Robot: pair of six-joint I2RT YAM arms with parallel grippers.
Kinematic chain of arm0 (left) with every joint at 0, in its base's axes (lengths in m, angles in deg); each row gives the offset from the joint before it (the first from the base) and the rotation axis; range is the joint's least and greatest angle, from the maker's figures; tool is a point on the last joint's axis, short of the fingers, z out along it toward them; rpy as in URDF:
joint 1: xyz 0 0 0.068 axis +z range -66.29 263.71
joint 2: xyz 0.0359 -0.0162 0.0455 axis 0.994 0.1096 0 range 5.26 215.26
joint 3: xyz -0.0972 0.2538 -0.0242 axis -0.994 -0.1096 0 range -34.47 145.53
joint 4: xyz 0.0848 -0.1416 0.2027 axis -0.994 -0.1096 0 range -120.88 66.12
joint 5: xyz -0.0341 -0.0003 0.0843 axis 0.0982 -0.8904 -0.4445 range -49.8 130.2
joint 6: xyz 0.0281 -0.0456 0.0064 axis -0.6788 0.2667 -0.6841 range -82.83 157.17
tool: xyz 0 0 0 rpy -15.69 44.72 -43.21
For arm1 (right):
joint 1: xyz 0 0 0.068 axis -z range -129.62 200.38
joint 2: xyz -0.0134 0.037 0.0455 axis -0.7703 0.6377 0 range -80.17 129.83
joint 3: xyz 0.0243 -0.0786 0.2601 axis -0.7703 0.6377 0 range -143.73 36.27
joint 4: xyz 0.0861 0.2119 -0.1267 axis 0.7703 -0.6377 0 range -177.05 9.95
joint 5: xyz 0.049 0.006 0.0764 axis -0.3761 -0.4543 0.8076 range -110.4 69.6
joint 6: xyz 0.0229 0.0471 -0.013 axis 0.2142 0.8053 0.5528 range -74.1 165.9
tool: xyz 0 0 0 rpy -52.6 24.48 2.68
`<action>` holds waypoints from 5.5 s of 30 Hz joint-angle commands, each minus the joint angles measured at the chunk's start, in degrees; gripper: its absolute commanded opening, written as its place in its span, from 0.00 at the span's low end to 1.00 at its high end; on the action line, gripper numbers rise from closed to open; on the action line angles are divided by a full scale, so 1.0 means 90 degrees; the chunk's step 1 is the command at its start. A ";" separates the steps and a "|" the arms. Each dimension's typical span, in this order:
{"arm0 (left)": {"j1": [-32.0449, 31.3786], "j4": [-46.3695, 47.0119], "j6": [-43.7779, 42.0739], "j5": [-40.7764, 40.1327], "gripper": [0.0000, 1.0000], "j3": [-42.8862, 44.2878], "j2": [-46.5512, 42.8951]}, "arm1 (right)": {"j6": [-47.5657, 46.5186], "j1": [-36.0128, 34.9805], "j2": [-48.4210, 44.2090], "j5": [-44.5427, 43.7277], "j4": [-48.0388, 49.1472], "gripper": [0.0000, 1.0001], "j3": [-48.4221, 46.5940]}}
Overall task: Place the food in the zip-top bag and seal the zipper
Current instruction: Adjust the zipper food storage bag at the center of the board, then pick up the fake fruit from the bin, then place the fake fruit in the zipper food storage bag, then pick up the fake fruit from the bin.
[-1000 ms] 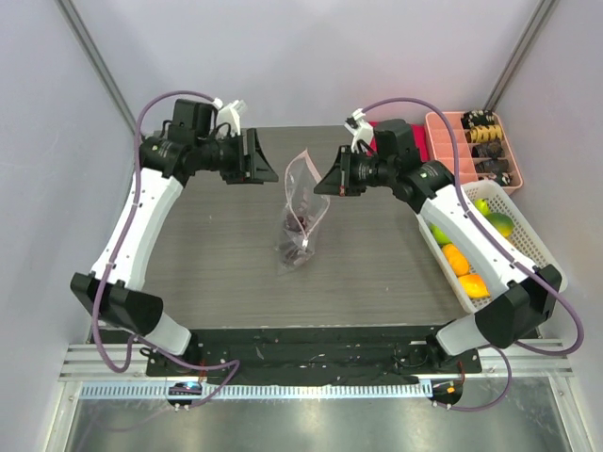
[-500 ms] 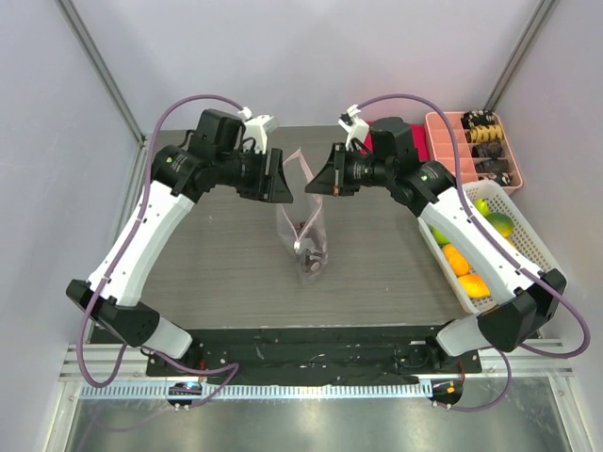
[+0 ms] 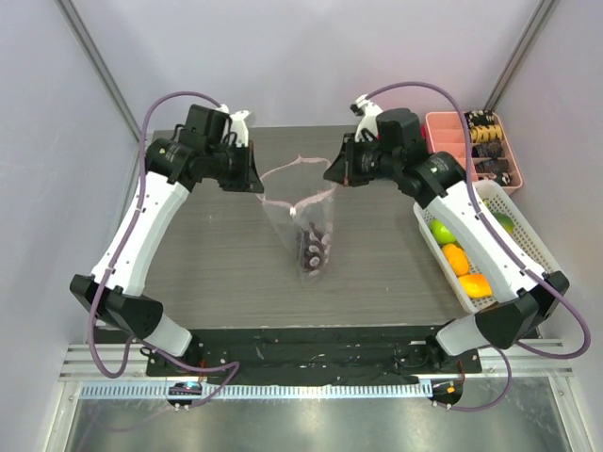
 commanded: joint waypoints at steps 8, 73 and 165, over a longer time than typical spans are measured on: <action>0.0271 0.0410 0.0349 0.0955 0.00 0.0247 0.0331 | -0.2468 0.0698 0.0263 0.0505 -0.1339 0.84 -0.1086; -0.0159 0.0352 0.0183 0.0644 0.00 0.0131 0.0429 | -0.5126 0.5318 0.1288 0.0503 -0.2061 0.52 -0.0202; -0.0208 0.0391 0.0203 0.1122 0.00 0.0503 0.0741 | -0.9178 0.6001 0.1112 -0.2882 0.0163 0.95 0.2565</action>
